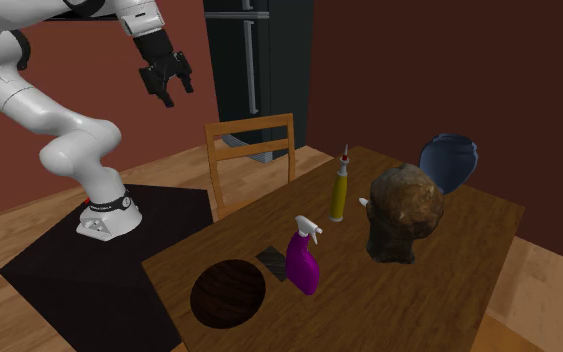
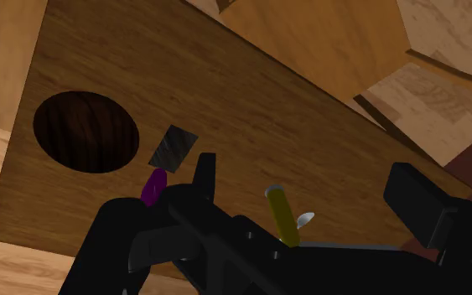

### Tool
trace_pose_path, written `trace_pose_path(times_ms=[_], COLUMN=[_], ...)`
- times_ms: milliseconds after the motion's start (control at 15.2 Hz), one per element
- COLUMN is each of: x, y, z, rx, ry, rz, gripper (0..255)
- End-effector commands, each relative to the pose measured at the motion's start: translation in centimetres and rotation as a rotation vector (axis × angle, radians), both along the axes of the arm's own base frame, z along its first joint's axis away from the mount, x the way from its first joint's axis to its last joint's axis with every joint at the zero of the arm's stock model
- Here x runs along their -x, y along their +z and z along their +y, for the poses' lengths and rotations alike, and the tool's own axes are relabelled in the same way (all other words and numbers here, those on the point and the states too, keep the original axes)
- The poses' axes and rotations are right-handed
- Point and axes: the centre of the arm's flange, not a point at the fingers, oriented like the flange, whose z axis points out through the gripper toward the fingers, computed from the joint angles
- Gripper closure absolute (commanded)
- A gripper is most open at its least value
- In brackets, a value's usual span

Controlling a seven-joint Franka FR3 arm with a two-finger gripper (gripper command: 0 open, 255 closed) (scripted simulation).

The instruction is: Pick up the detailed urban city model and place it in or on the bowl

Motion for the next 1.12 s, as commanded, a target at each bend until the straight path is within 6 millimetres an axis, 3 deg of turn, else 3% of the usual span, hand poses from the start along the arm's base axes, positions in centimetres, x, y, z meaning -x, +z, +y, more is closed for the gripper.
trace_pose_path(times_ms=[0, 1056], x=[0.0, -13.6], y=[0.0, -15.7], z=[0.0, -3.1], rx=[0.0, 0.056], ry=[0.0, -0.167], rz=[0.0, 0.046], gripper=[0, 0])
